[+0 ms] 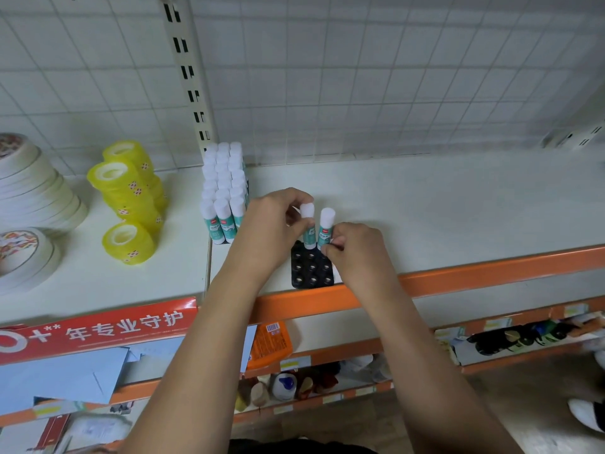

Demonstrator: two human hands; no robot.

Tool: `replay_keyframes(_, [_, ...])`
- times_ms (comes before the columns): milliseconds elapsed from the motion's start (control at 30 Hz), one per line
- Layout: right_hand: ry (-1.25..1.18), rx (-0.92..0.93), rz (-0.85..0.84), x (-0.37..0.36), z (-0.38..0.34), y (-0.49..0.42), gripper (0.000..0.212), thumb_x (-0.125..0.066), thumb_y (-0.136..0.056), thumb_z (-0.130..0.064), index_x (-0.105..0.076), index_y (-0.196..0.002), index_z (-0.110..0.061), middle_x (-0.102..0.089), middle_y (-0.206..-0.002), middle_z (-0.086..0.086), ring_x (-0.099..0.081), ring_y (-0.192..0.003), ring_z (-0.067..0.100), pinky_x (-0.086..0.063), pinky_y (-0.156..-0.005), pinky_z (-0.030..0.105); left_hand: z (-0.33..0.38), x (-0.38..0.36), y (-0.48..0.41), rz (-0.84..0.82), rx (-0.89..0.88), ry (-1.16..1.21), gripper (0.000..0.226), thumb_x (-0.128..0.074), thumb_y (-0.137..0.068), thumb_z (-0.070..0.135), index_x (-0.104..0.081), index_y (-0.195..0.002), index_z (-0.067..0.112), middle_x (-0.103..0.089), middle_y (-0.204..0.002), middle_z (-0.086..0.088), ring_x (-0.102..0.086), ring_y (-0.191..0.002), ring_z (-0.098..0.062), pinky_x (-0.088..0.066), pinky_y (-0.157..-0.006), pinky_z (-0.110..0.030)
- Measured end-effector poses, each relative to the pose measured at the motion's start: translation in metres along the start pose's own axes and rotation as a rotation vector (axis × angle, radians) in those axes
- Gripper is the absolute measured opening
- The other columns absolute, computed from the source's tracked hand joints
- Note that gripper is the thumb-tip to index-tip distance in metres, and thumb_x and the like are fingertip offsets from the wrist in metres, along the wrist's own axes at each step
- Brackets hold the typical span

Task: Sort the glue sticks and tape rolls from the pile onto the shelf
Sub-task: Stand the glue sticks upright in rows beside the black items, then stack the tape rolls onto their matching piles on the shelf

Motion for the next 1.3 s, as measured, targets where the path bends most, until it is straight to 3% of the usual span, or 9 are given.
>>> replay_keyframes(300, [-0.034, 0.018, -0.008, 0.000, 0.000, 0.000, 0.013, -0.068, -0.088, -0.012, -0.073, -0.098, -0.007, -0.072, -0.092, 0.008, -0.066, -0.085, 0.020, -0.052, -0.078, 0.035, 0.000, -0.004, 0.008, -0.041, 0.025, 0.052, 0.025, -0.076, -0.079, 0.007, -0.071, -0.101, 0.017, -0.068, -0.085, 0.005, -0.065, -0.077, -0.011, -0.055, -0.079, -0.031])
replay_keyframes(467, [-0.100, 0.032, -0.031, -0.008, -0.012, 0.003, 0.012, -0.070, -0.087, -0.012, -0.074, -0.097, -0.009, -0.073, -0.091, 0.003, -0.065, -0.080, 0.010, -0.044, -0.064, 0.010, -0.009, 0.010, 0.018, 0.003, 0.091, 0.049, 0.023, -0.078, -0.077, 0.011, -0.070, -0.098, 0.018, -0.069, -0.084, 0.006, -0.066, -0.077, -0.009, -0.055, -0.079, -0.030])
replay_keyframes(533, [-0.111, 0.044, -0.043, -0.016, -0.020, 0.003, 0.011, -0.070, -0.087, -0.013, -0.074, -0.096, -0.008, -0.073, -0.091, 0.004, -0.066, -0.081, 0.012, -0.046, -0.066, 0.014, -0.016, 0.016, 0.026, 0.024, 0.129, 0.011, 0.024, -0.077, -0.078, 0.011, -0.071, -0.100, 0.018, -0.070, -0.086, 0.005, -0.066, -0.080, -0.010, -0.055, -0.079, -0.030])
replay_keyframes(633, [-0.115, 0.073, -0.067, -0.030, -0.037, 0.004, 0.012, -0.070, -0.086, -0.012, -0.073, -0.096, -0.006, -0.073, -0.091, 0.006, -0.067, -0.083, 0.016, -0.053, -0.076, 0.030, -0.026, 0.030, 0.039, 0.086, 0.176, -0.070, 0.024, -0.077, -0.076, 0.011, -0.073, -0.099, 0.019, -0.072, -0.085, 0.004, -0.065, -0.078, -0.011, -0.054, -0.078, -0.029])
replay_keyframes(800, [-0.184, 0.068, -0.106, -0.053, -0.062, 0.005, 0.011, -0.071, -0.083, -0.010, -0.074, -0.094, -0.006, -0.075, -0.093, 0.007, -0.070, -0.089, 0.016, -0.055, -0.080, 0.033, -0.046, 0.056, 0.049, 0.139, 0.215, -0.085, 0.020, -0.076, -0.076, 0.012, -0.075, -0.094, 0.017, -0.076, -0.089, -0.001, -0.070, -0.083, -0.018, -0.056, -0.078, -0.038])
replay_keyframes(1000, [-0.198, 0.048, -0.104, -0.067, -0.082, 0.005, 0.015, -0.071, -0.084, -0.010, -0.074, -0.098, -0.006, -0.075, -0.095, 0.009, -0.070, -0.088, 0.020, -0.056, -0.082, 0.038, -0.059, 0.073, 0.049, 0.154, 0.221, -0.060, 0.015, -0.078, -0.074, 0.012, -0.076, -0.085, 0.022, -0.075, -0.081, 0.004, -0.070, -0.077, -0.010, -0.053, -0.070, -0.027])
replay_keyframes(1100, [-0.196, 0.033, -0.100, -0.065, -0.084, 0.005, 0.014, -0.072, -0.084, -0.010, -0.075, -0.096, -0.005, -0.075, -0.094, 0.008, -0.070, -0.088, 0.017, -0.055, -0.083, 0.034, -0.061, 0.074, 0.047, 0.124, 0.224, -0.072, 0.009, -0.077, -0.075, 0.012, -0.074, -0.082, 0.017, -0.073, -0.078, 0.001, -0.070, -0.076, -0.015, -0.055, -0.071, -0.035])
replay_keyframes(1167, [-0.184, 0.031, -0.113, -0.062, -0.085, 0.009, 0.017, -0.073, -0.084, -0.012, -0.074, -0.099, -0.005, -0.075, -0.095, 0.007, -0.069, -0.086, 0.015, -0.053, -0.080, 0.026, -0.061, 0.075, 0.047, 0.119, 0.218, -0.087, 0.008, -0.077, -0.075, 0.013, -0.074, -0.082, 0.015, -0.073, -0.077, 0.000, -0.070, -0.076, -0.017, -0.054, -0.071, -0.038])
replay_keyframes(1300, [-0.067, 0.040, -0.046, -0.045, -0.088, 0.021, 0.025, -0.072, -0.086, -0.025, -0.069, -0.105, -0.010, -0.070, -0.094, 0.005, -0.065, -0.086, 0.017, -0.054, -0.078, 0.033, -0.061, 0.082, 0.056, 0.112, 0.246, -0.154, 0.011, -0.079, -0.075, 0.017, -0.074, -0.084, 0.013, -0.073, -0.081, 0.000, -0.068, -0.077, -0.016, -0.054, -0.074, -0.036])
Point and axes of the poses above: each hand's wrist, its own y-axis away from the middle knuckle, its own x-axis out of the back of the hand, z = x × y, the point moved 2 cm from there along -y, towards the middle knuckle
